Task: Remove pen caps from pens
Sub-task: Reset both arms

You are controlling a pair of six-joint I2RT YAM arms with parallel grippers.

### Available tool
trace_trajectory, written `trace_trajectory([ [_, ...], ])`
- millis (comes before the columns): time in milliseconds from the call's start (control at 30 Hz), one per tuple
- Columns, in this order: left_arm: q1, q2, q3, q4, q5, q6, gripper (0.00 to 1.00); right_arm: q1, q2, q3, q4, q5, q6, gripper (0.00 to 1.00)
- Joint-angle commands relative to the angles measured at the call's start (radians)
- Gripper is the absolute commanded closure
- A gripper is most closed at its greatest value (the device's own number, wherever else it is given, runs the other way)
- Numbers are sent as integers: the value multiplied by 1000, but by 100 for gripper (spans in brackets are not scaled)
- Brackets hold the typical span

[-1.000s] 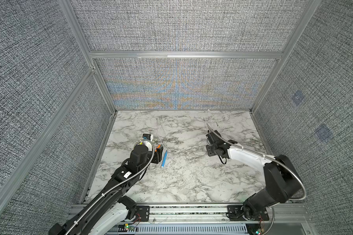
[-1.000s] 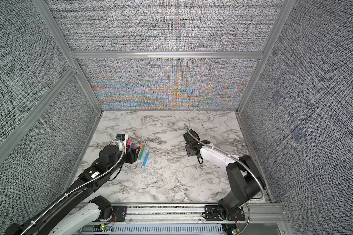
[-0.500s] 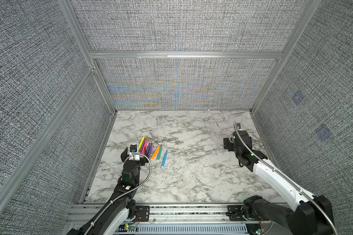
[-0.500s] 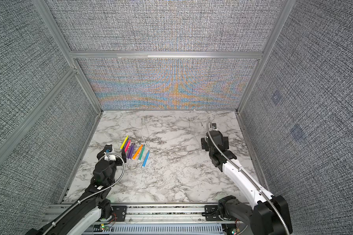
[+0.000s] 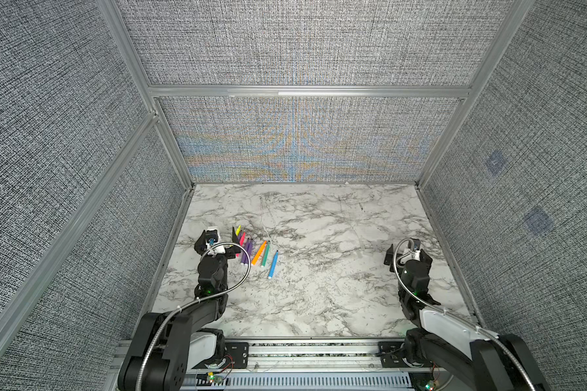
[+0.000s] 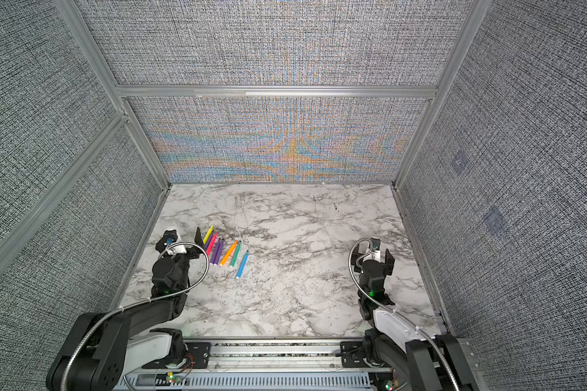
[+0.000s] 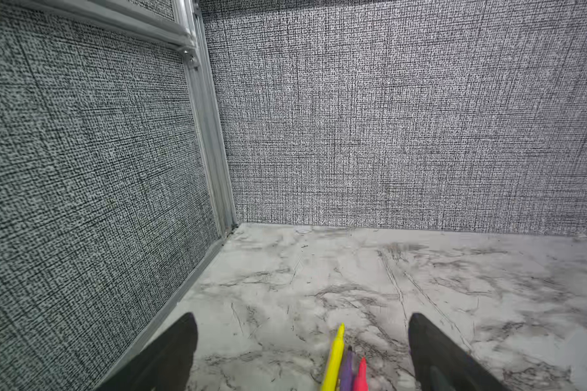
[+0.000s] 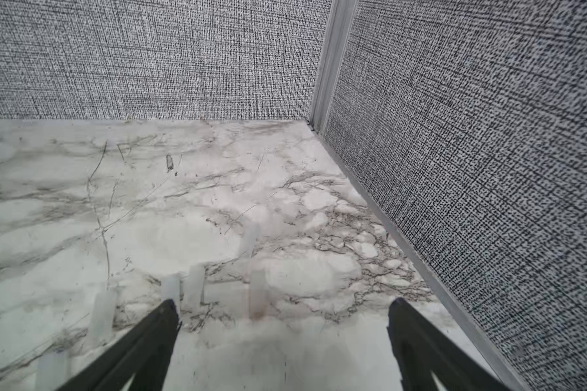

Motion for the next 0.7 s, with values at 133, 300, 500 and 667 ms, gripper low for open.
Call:
trace_trajectory([
  [133,18,13,34,-24,76,-16,3,-11,212,154,97,-147,-86,1],
  [300,18,19,29,-9,73,-13,3,-93,428,190,226,-253,-58,1],
  [500,19,15,31,-18,78,-16,3,-137,404,219,146,-342,-43,1],
  [667,19,17,31,-16,78,-15,3,-136,404,222,141,-344,-44,1],
])
